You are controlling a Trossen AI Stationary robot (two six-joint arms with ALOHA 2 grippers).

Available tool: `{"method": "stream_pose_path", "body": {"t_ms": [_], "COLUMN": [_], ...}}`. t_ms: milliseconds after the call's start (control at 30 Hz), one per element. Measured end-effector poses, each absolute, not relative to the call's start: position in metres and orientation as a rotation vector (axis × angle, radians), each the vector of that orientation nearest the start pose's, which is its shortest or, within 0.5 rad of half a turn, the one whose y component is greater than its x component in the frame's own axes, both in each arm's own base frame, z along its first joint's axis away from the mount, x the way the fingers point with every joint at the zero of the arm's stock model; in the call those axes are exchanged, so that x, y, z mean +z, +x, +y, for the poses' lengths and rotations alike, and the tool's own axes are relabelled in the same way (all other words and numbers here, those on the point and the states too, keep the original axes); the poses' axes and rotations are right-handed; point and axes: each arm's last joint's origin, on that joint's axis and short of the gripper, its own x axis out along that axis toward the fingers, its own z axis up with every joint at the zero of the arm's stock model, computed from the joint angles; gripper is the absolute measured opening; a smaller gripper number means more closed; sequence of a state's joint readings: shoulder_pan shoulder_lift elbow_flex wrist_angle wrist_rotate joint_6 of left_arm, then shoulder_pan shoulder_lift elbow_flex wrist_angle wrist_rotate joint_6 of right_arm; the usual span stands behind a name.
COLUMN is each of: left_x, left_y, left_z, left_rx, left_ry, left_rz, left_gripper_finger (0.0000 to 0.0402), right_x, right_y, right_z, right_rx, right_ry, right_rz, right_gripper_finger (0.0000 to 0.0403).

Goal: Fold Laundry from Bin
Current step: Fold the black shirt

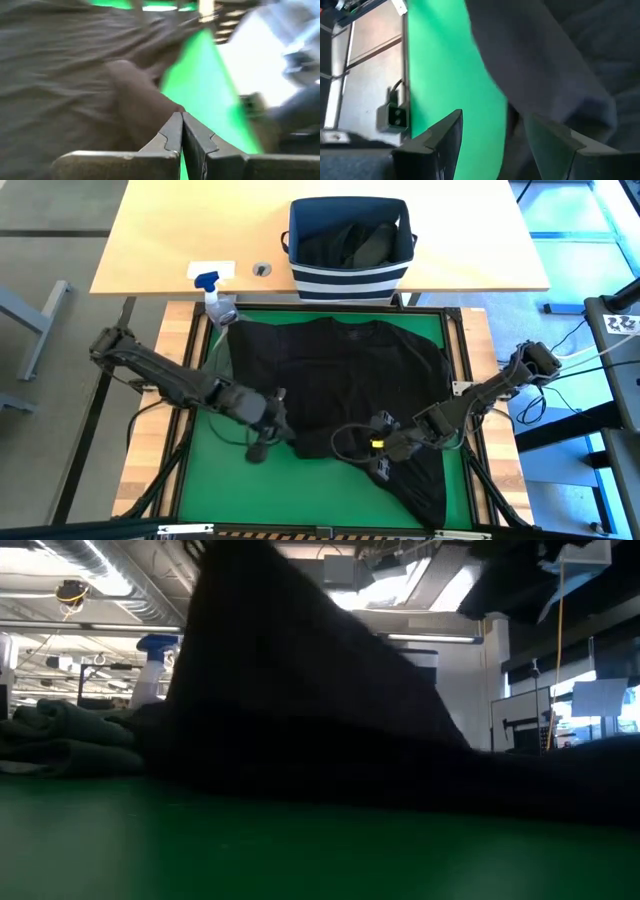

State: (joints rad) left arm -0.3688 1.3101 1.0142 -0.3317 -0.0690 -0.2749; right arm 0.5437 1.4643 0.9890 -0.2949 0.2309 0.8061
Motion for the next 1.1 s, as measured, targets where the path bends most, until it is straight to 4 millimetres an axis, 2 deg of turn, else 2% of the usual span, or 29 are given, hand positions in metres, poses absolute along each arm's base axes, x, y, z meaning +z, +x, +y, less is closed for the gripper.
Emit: {"method": "stream_pose_path", "body": {"t_ms": [133,267,433,633,767,967,1100], "left_x": [0.292,0.281,0.256,0.234,0.226,0.224,0.225], "left_y": [0.251,0.236,0.212,0.188,0.185,0.188,0.197], "left_z": [-0.119,-0.144,-0.173,-0.201,-0.203,-0.195,-0.185], "left_rx": [-0.369,-0.506,-0.528,-0.535,-0.490,-0.454,-0.519], "left_ry": [-0.243,-0.353,-0.443,-0.437,-0.399,-0.447,-0.544], "left_rz": [0.697,0.817,0.983,1.117,1.143,1.219,1.300], "left_gripper_finger": [0.0001,0.0001,0.0001,0.0001,0.0012,0.0076,0.0112], "right_x": [0.235,0.217,0.191,0.178,0.178,0.179,0.196], "right_y": [0.259,0.254,0.247,0.238,0.239,0.241,0.243], "right_z": [0.168,0.190,0.213,0.228,0.227,0.224,0.219], "right_rx": [0.026,0.061,0.078,0.110,0.105,0.111,0.116], "right_ry": [0.477,0.500,0.539,0.545,0.546,0.556,0.531], "right_rz": [0.814,0.902,1.035,1.119,1.120,1.135,1.133], "right_gripper_finger": [0.0214,0.0214,0.0214,0.0214,0.0214,0.0214,0.0214]}}
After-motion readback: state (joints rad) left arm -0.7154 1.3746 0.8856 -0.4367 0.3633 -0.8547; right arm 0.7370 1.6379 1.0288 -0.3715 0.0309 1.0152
